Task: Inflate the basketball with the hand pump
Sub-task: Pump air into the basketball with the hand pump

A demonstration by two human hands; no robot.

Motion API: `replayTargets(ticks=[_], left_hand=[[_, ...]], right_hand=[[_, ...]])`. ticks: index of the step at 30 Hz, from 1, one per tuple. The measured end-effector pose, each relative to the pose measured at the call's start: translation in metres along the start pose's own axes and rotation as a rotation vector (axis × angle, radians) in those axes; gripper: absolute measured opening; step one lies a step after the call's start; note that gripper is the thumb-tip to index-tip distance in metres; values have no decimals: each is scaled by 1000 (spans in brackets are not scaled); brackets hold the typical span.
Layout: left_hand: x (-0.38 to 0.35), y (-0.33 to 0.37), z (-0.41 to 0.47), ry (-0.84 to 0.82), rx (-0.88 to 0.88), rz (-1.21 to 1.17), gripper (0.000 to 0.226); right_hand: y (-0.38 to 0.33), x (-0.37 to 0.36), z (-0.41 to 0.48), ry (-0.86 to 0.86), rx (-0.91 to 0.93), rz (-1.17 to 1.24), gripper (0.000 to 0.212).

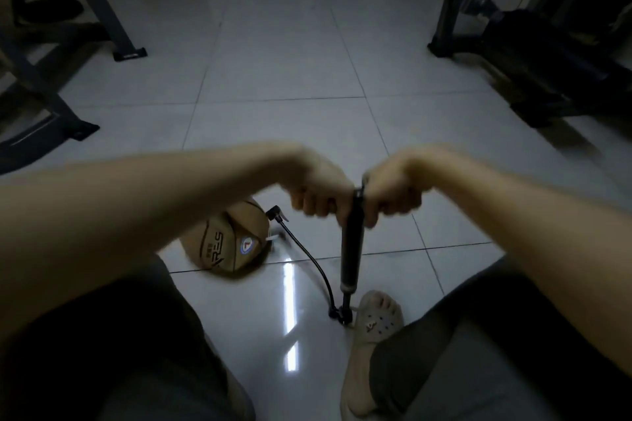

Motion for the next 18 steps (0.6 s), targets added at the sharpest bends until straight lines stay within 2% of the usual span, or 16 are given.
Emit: replayTargets(ticks=[3, 5, 8, 10, 12, 14, 16, 18], left_hand=[[28, 18, -49, 27, -111, -8, 45], [26, 15, -38, 13, -86, 9, 48], [2, -3, 21, -65, 27, 21, 44], [-12, -13, 57, -77, 38, 12, 41], [-21, -22, 80, -80, 19, -11, 38], [-31, -32, 97, -111, 4, -41, 33], [-43, -38, 111, -124, -17, -59, 27], [-55, -38, 117, -118, -38, -70, 21]], right_hand=[[-6, 31, -51, 59, 59, 43, 45], [-3, 27, -42, 40, 34, 29, 45], [9, -1, 16, -92, -42, -15, 35], [16, -17, 51, -168, -54, -22, 28], [21, -28, 75, -199, -52, -24, 22], [22, -40, 93, -205, -48, -29, 7], [23, -52, 109, -201, -55, -51, 11], [24, -62, 114, -212, -60, -70, 2]])
Point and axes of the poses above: each hand's wrist, its own z-axis towards the middle knuckle, its own x-axis out of the back of the hand, y = z × x, the point moved 4 cm from there along z, towards the middle knuckle, and after that the axes turned 14 degrees about -y, right-handed, at the moved point
